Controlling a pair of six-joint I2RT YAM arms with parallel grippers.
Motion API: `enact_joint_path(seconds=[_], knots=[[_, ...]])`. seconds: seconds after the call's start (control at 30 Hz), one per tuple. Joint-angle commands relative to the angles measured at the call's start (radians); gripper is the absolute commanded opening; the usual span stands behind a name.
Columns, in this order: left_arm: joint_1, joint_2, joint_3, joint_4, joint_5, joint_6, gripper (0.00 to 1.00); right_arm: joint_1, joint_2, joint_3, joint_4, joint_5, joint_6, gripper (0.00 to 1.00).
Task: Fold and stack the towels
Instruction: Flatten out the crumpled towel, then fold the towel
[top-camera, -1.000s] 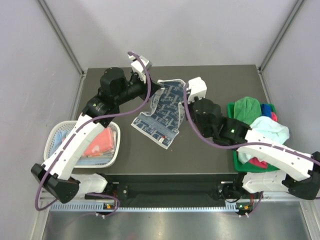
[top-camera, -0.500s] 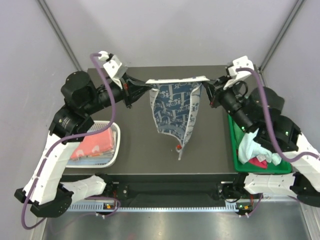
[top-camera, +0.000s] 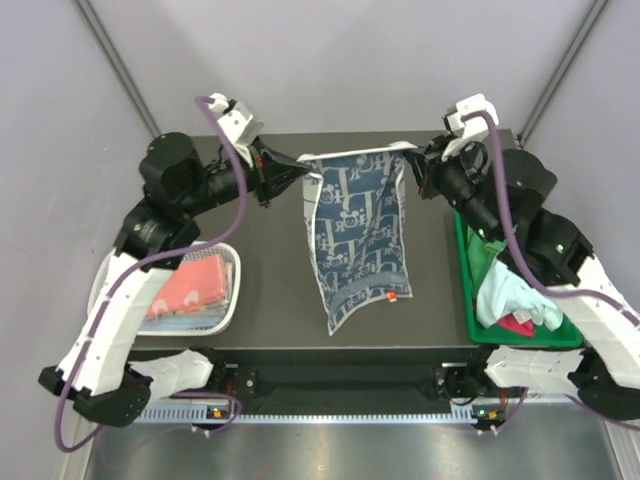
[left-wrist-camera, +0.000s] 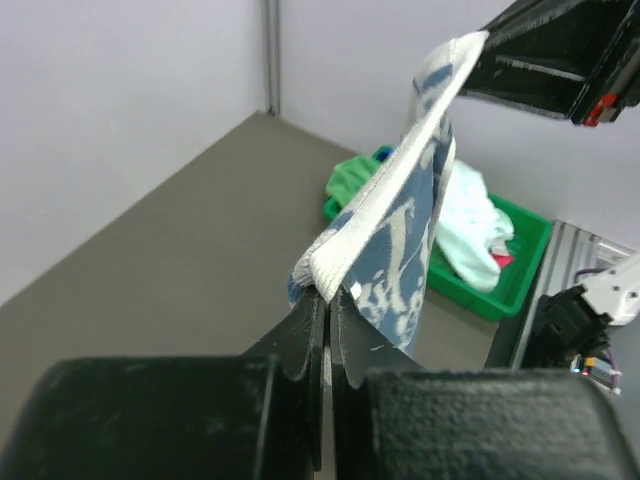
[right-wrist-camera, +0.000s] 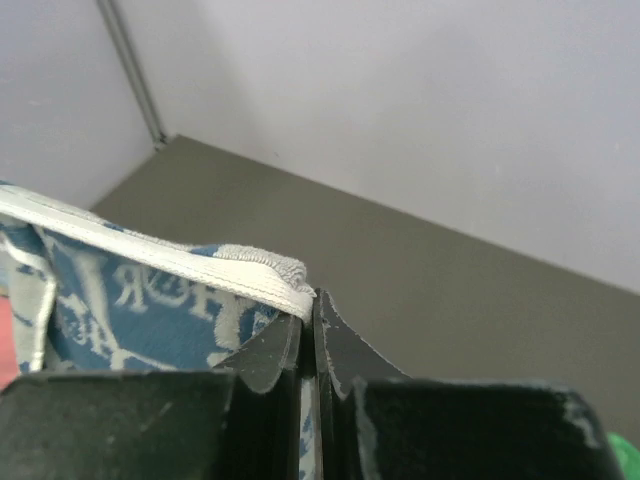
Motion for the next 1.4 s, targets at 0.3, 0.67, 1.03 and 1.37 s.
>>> enact_joint_path(seconds=[0.3,0.67,1.03,1.37], knots=[[0.206,0.506,-0.025,0.349,-0.124,-0.043,0.0,-0.536,0.516,-0.01,0.337,-0.4,-0.02,0.0],[0.272,0.976,0.309,0.383,-0.141,-0.052,0.01,-0.617,0.938,0.318,0.303,-0.366,-0.088,0.0],[0.214,0.831,-0.041,0.513,-0.149,-0.092,0.07,-0.596,0.736,-0.138,0.402,-0.319,-0.01,0.0],[0.054,0.633,-0.314,0.435,-0.572,0.013,0.18,-0.476,0.627,-0.344,0.328,-0.127,0.067,0.0]])
